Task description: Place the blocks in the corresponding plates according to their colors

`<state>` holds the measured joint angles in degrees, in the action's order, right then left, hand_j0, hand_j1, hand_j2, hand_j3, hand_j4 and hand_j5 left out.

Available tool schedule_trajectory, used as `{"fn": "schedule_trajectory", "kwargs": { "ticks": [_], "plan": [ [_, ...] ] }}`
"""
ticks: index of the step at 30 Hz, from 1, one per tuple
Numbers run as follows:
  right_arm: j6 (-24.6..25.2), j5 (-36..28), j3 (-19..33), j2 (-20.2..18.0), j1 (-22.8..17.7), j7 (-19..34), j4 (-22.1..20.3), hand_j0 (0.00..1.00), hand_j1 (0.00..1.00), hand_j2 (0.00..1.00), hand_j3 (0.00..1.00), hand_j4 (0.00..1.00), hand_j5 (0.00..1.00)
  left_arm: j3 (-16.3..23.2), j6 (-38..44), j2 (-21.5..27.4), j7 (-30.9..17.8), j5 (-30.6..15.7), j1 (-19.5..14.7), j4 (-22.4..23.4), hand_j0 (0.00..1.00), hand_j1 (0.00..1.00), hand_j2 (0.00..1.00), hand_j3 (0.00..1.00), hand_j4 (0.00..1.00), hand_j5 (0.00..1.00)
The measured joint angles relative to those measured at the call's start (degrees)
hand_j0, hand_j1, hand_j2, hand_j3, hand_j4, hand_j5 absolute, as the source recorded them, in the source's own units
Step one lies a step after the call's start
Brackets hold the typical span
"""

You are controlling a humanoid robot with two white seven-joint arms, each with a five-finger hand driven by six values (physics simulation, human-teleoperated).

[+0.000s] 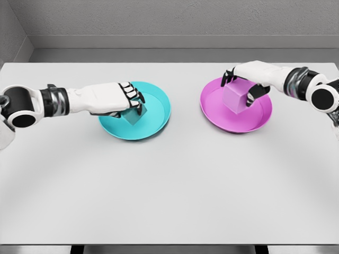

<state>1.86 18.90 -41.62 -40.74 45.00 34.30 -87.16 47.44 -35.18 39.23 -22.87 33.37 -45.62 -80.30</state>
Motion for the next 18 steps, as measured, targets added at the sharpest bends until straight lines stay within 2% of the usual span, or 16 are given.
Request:
{"fn": "schedule_trajectory", "kwargs": {
  "ticks": [1, 2, 3, 4, 5, 6, 7, 14, 18],
  "plan": [
    [0.0, 0.03, -0.27, 0.25, 0.0, 0.0, 0.56, 0.57, 0.57, 0.57, 0.57, 0.57, 0.57, 0.0, 0.01, -0.31, 0.0, 0.07, 0.0, 0.28, 0.51, 0.51, 0.51, 0.51, 0.51, 0.51],
    [0.0, 0.03, -0.49, 0.46, 0.0, 0.0, 0.98, 0.6, 0.6, 0.6, 0.6, 0.6, 0.6, -0.01, 0.01, -0.57, 0.03, 0.13, 0.0, 0.5, 0.65, 0.65, 0.65, 0.65, 0.65, 0.65],
    [0.01, 0.03, -0.64, 0.67, 0.0, -0.01, 1.31, 0.78, 0.78, 0.78, 0.78, 0.78, 0.78, -0.01, 0.02, -0.83, 0.03, 0.17, 0.0, 0.68, 0.77, 0.77, 0.77, 0.77, 0.77, 0.77],
    [0.04, 0.0, -0.75, 0.84, 0.0, -0.03, 1.63, 1.0, 1.0, 1.0, 1.0, 1.0, 1.0, -0.01, 0.04, -1.07, -0.01, 0.19, 0.0, 0.94, 0.86, 0.86, 0.86, 0.86, 0.86, 0.86],
    [0.05, 0.01, -0.83, 0.98, 0.0, -0.05, 1.9, 1.0, 1.0, 1.0, 1.0, 1.0, 1.0, -0.01, 0.05, -1.34, -0.01, 0.2, -0.09, 1.34, 0.88, 0.88, 0.88, 0.88, 0.88, 0.88],
    [0.03, 0.02, -0.89, 1.07, 0.0, -0.06, 2.06, 1.0, 1.0, 1.0, 1.0, 1.0, 1.0, -0.01, 0.05, -1.6, -0.02, 0.24, -0.44, 1.65, 0.97, 0.97, 0.97, 0.97, 0.97, 0.97],
    [0.03, 0.02, -0.93, 1.14, 0.0, -0.07, 2.16, 1.0, 1.0, 1.0, 1.0, 1.0, 1.0, 0.1, 0.07, -1.81, -0.02, 0.23, -0.7, 2.01, 1.0, 1.0, 1.0, 1.0, 1.0, 1.0],
    [0.0, 0.03, -0.95, 1.29, 0.0, -0.09, 2.33, 1.0, 1.0, 1.0, 1.0, 1.0, 1.0, 0.7, 0.08, -2.94, 0.07, -0.13, -1.76, 3.87, 1.0, 1.0, 1.0, 1.0, 1.0, 1.0],
    [-0.24, 0.11, -0.78, 1.09, 0.0, -0.09, 1.92, 1.0, 1.0, 1.0, 1.0, 1.0, 1.0, 0.75, 0.08, -2.04, 0.32, -1.13, -2.29, 3.74, 1.0, 1.0, 1.0, 1.0, 1.0, 1.0]
  ]
}}
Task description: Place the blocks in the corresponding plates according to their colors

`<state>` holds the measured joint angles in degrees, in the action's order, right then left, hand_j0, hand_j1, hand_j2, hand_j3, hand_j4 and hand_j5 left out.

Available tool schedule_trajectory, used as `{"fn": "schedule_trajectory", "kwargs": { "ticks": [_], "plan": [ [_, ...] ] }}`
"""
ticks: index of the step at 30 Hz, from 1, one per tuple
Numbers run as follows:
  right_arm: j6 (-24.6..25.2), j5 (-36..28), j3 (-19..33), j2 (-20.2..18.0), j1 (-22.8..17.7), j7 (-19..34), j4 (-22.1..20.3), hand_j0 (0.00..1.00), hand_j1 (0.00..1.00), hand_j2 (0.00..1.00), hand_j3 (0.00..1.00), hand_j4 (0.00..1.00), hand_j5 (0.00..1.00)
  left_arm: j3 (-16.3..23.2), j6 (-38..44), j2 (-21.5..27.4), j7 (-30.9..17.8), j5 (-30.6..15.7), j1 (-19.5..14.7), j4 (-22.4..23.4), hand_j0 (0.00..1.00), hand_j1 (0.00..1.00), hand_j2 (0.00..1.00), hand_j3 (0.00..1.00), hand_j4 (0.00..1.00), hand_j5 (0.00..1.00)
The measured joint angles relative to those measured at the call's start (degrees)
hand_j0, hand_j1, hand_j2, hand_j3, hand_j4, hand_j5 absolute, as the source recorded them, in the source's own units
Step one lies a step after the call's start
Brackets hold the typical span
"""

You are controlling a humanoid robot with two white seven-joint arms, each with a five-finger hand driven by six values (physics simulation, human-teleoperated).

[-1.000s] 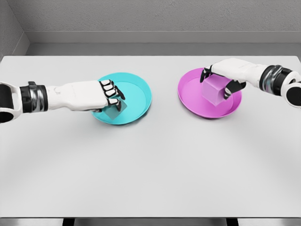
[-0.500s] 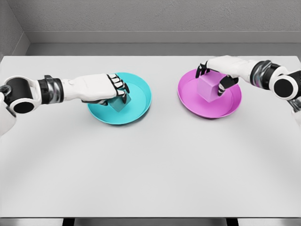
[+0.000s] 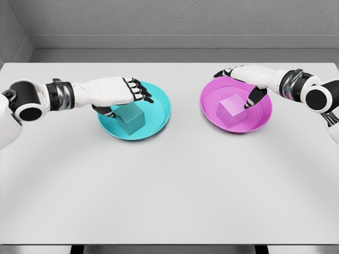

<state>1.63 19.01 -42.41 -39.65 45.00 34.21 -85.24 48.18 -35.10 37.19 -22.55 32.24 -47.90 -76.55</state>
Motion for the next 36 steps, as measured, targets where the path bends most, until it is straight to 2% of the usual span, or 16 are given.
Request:
{"fn": "schedule_trajectory", "kwargs": {
  "ticks": [4, 8, 12, 13, 16, 18, 22, 28, 36],
  "plan": [
    [-0.43, 0.08, 0.31, -0.42, 0.09, 0.0, -0.96, 1.0, 1.0, 1.0, 1.0, 1.0, 1.0, 0.03, -0.01, 5.11, 0.13, -3.17, 0.35, -2.66, 1.0, 1.0, 1.0, 1.0, 1.0, 1.0],
    [-0.7, 0.03, 1.34, -1.03, -0.7, 0.0, -3.72, 1.0, 1.0, 1.0, 1.0, 1.0, 1.0, -0.14, -0.01, 11.32, 0.11, -8.68, 0.7, -4.44, 1.0, 1.0, 1.0, 1.0, 1.0, 1.0],
    [-5.12, -0.23, 3.65, -3.41, -2.55, 0.01, -6.81, 1.0, 1.0, 1.0, 1.0, 1.0, 1.0, -0.62, -0.01, 16.84, 0.11, -12.89, 0.88, -6.19, 1.0, 1.0, 1.0, 1.0, 1.0, 1.0],
    [-6.45, -0.28, 4.4, -4.0, -3.16, 0.01, -7.18, 1.0, 1.0, 1.0, 1.0, 1.0, 1.0, -0.91, -0.02, 17.74, 0.07, -13.35, 2.02, -6.51, 1.0, 1.0, 1.0, 1.0, 1.0, 1.0],
    [-10.3, -0.41, 6.66, -5.93, -6.15, 0.01, -8.41, 1.0, 1.0, 1.0, 1.0, 1.0, 1.0, -4.54, -0.07, 20.43, -0.09, -13.94, 8.44, -8.02, 1.0, 1.0, 1.0, 1.0, 1.0, 1.0],
    [-13.52, -0.41, 8.78, -7.43, -10.2, 0.01, -9.0, 1.0, 1.0, 1.0, 1.0, 1.0, 1.0, -6.6, -0.06, 21.53, -0.13, -14.11, 8.79, -8.87, 1.0, 1.0, 1.0, 1.0, 1.0, 1.0],
    [-21.69, -0.49, 15.02, -10.56, -18.19, 0.02, -9.63, 1.0, 1.0, 1.0, 1.0, 1.0, 1.0, -8.33, -0.01, 22.59, -0.09, -14.43, 9.41, -9.58, 1.0, 1.0, 1.0, 1.0, 1.0, 1.0],
    [-29.16, -0.54, 18.92, -13.03, -20.04, 0.01, -9.77, 1.0, 1.0, 1.0, 1.0, 1.0, 1.0, -8.93, -0.01, 22.93, -0.07, -14.51, 9.4, -9.81, 1.0, 1.0, 1.0, 1.0, 1.0, 1.0],
    [-32.47, -0.85, 19.66, -14.25, -21.62, 0.01, -9.62, 1.0, 1.0, 1.0, 1.0, 1.0, 1.0, -9.01, -0.01, 23.01, -0.07, -14.47, 9.49, -9.84, 1.0, 1.0, 1.0, 1.0, 1.0, 1.0]
  ]
}}
